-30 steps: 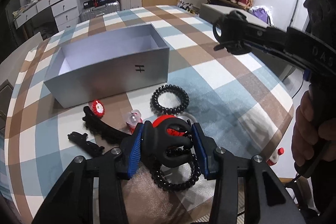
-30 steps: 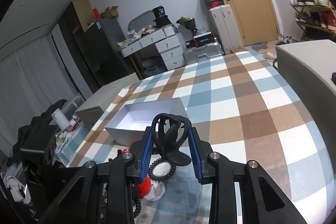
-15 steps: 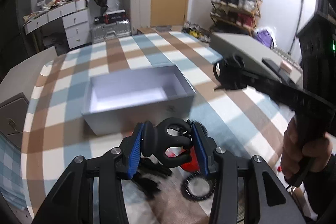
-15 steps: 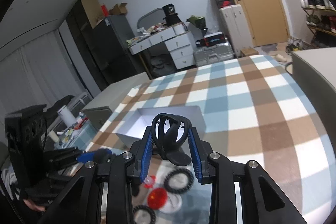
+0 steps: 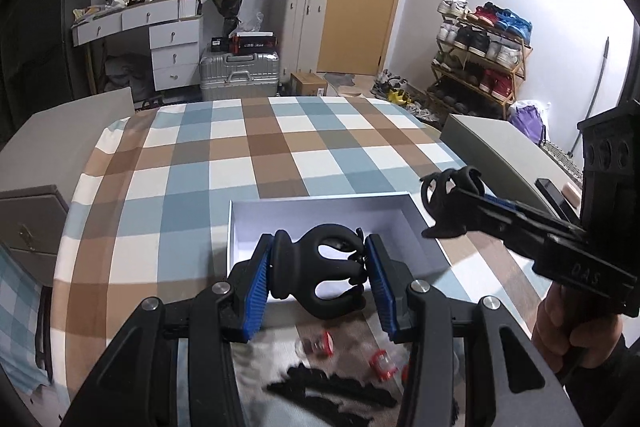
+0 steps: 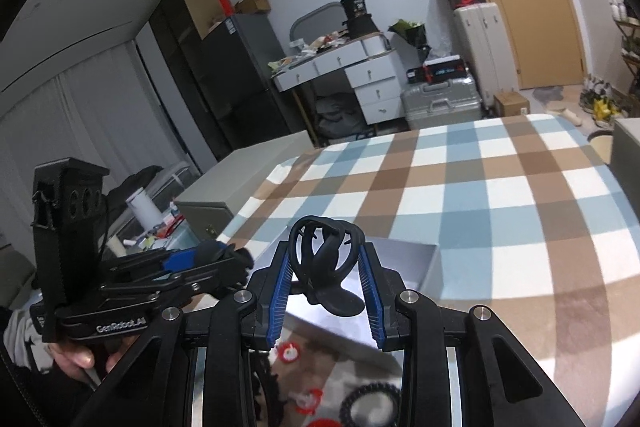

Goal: Organize jewelry
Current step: 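Carry both claw clips over the grey box and open both tools to drop them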

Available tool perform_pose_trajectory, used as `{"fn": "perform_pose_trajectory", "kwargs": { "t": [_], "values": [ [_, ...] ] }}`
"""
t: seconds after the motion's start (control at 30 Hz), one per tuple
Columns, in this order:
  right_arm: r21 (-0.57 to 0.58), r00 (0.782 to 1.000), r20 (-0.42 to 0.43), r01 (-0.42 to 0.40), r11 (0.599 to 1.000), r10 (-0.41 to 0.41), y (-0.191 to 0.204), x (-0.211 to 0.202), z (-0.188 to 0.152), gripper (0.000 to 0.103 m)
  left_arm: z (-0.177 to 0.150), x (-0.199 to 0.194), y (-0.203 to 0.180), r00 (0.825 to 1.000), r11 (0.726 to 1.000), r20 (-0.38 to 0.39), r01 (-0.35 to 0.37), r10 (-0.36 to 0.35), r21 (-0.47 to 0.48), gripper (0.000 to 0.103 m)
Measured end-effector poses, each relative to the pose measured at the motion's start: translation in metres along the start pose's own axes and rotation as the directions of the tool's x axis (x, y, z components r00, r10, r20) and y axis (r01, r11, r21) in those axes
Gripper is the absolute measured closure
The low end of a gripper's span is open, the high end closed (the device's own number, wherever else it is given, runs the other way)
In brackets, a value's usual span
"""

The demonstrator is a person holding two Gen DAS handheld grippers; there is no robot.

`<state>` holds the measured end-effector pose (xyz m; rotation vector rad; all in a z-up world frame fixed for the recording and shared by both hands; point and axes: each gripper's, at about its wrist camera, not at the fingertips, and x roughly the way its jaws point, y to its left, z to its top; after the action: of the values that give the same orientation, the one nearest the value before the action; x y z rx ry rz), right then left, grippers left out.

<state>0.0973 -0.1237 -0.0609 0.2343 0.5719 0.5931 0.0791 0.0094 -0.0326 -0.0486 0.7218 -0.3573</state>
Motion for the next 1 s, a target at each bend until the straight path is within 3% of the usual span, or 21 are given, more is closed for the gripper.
{"fn": "perform_pose_trajectory", "kwargs": {
  "t": [0.17,0.3,0.67,1.0],
  "values": [
    [-0.011,0.999,-0.037,0.001,1.0,-0.001,-0.005,0.02,0.005,0.071,0.009,0.015,0.007,1.0,1.0,-0.006,0.003,-0.003,-0.014,0.064],
    [-0.063,0.993,-0.088,0.071,0.995,-0.077,-0.005,0.039,0.004,0.071,0.008,0.033,0.013,0.998,0.998,-0.052,0.03,-0.033,-0.051,0.064],
    [-0.015,0.977,-0.204,0.059,0.998,-0.061,-0.02,0.069,-0.004,0.071,0.006,0.053,0.018,0.987,0.991,-0.131,0.074,-0.088,-0.108,0.064],
    [-0.031,0.97,-0.226,0.08,0.996,-0.085,-0.017,0.08,-0.001,0.07,0.008,0.061,0.018,0.985,0.993,-0.157,0.063,-0.077,-0.095,0.064]
  ]
}}
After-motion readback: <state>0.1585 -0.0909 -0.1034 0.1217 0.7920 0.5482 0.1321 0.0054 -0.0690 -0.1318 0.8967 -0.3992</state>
